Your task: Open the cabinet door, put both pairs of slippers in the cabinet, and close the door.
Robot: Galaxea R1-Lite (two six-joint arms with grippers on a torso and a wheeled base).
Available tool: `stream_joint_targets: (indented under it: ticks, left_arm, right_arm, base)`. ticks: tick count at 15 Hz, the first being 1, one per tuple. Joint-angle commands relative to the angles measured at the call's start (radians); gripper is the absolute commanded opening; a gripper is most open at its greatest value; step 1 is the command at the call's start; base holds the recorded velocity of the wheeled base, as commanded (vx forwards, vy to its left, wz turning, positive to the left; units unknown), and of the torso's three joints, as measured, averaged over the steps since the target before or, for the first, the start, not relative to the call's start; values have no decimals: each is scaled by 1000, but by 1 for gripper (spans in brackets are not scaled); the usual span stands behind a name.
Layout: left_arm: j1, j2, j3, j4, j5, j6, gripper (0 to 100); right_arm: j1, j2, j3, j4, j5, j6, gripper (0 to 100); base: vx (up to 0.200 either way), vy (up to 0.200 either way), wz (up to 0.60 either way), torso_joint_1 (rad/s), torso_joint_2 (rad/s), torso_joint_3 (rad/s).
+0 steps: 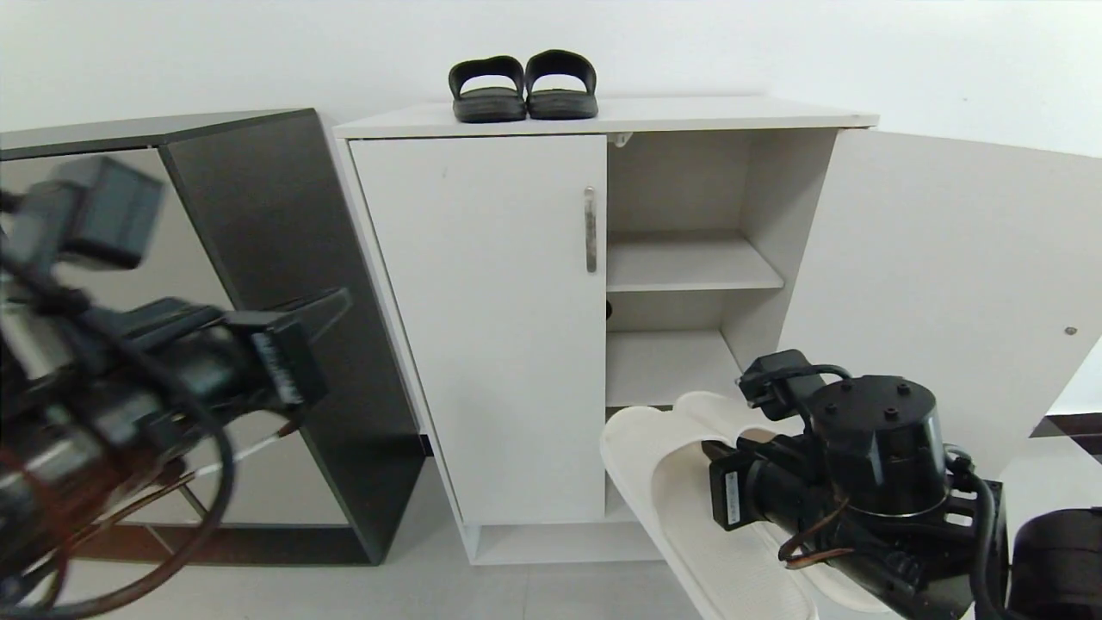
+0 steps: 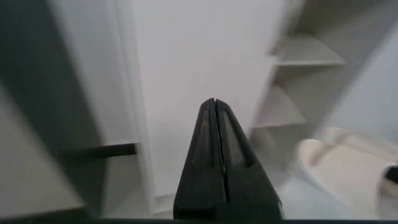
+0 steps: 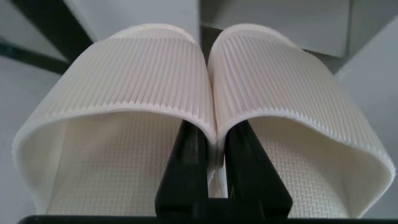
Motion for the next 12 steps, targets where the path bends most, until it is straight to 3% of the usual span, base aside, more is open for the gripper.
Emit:
stream_joint_targets:
  ticks: [1, 3, 4, 5, 7, 9, 11, 12]
  left_arm:
    - [257, -487, 311, 79, 109, 21, 0]
    - [466, -753, 394, 314, 110, 22, 0]
    - [522, -874, 412, 441, 95, 27, 0]
    - [528, -975, 420, 547, 57, 41, 0]
    - [521, -1115, 457, 643, -123, 107, 0]
    - [542, -1164, 536, 625, -269, 114, 0]
    - [542, -1162, 589, 561, -338, 99, 0]
    - [542, -1162, 613, 551, -394, 107, 0]
  right_arm:
    - [-13, 46, -19, -1, -2, 0, 0]
    - [-13, 56, -20, -1, -2, 0, 0]
    - [-13, 57, -17, -1, -4, 0, 0]
    - [-13, 59, -14, -1, -4, 0, 0]
    - [-14, 60, -16, -1, -2, 0, 0]
    - [-14, 66, -14, -1, -4, 1, 0]
    - [-14, 66, -11, -1, -4, 1, 0]
    - [-14, 68, -11, -1, -2, 1, 0]
  base:
    - [0, 0, 0, 0, 0, 0]
    - [0, 0, 0, 0, 0, 0]
    - [0, 0, 0, 0, 0, 0]
    - [0, 0, 0, 0, 0, 0]
    - [0, 0, 0, 0, 0, 0]
    - [0, 0, 0, 0, 0, 0]
    - [0, 0, 0, 0, 0, 0]
    - [0, 0, 0, 0, 0, 0]
